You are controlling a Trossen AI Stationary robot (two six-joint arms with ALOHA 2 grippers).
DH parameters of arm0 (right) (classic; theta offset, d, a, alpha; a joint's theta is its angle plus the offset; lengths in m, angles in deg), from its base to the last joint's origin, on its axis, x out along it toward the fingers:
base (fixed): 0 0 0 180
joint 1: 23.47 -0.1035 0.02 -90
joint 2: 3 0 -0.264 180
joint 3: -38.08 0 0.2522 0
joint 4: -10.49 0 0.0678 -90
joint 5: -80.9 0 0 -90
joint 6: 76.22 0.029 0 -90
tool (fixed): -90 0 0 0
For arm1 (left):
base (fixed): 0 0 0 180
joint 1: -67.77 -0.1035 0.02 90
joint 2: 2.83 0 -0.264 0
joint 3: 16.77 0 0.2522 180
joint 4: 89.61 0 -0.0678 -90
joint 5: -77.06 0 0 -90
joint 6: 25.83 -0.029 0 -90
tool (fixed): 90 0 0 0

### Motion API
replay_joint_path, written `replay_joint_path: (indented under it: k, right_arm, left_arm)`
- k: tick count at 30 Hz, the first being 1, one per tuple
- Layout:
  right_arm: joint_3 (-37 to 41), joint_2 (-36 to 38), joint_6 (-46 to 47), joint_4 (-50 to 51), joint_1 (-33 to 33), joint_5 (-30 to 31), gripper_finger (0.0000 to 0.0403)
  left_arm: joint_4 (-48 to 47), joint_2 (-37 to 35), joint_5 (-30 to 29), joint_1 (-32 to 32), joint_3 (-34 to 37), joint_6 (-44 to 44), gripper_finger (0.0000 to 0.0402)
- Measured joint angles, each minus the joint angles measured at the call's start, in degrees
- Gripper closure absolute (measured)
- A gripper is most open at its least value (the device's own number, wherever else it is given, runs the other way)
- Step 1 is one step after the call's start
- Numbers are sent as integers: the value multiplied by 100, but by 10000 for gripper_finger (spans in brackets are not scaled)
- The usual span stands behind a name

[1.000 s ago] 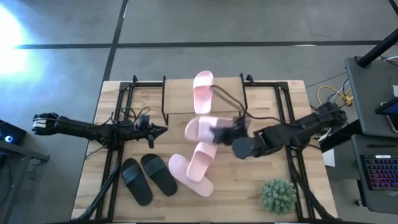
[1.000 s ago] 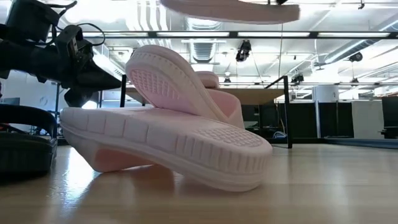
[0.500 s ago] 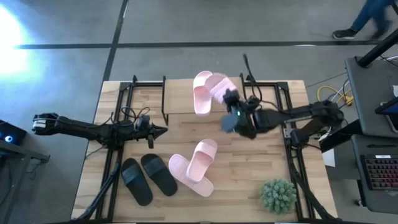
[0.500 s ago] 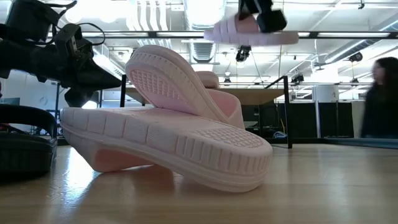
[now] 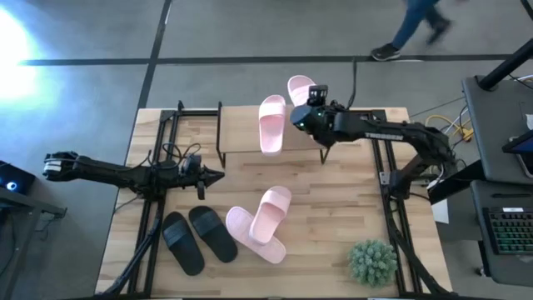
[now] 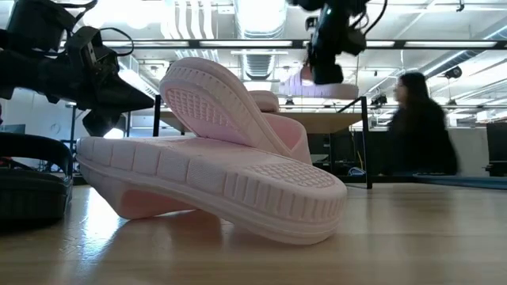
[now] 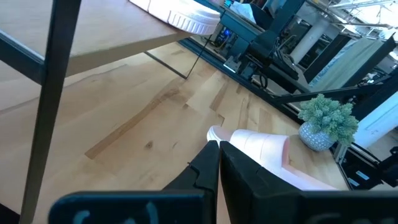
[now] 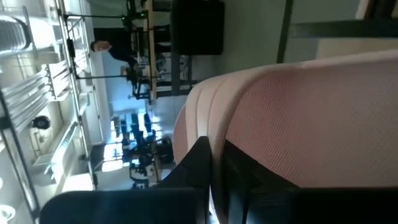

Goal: Pick and place slides into the shelf
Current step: Put the pink slide on the shelf

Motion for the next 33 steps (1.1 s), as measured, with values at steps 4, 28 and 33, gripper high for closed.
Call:
replay_joint_path:
  k: [4, 28, 33]
  right_arm:
    - [-10, -355, 154, -59, 39, -1, 390]
    - [-126, -554, 117, -376, 50, -188, 390]
    - [-117, -555, 163, -7, -31, -431, 390]
  left_arm:
    - [4, -24, -2, 0, -4, 0, 402]
    - [-4, -66, 87, 0, -4, 2, 402]
    - [-5, -63, 223, -2, -4, 2, 402]
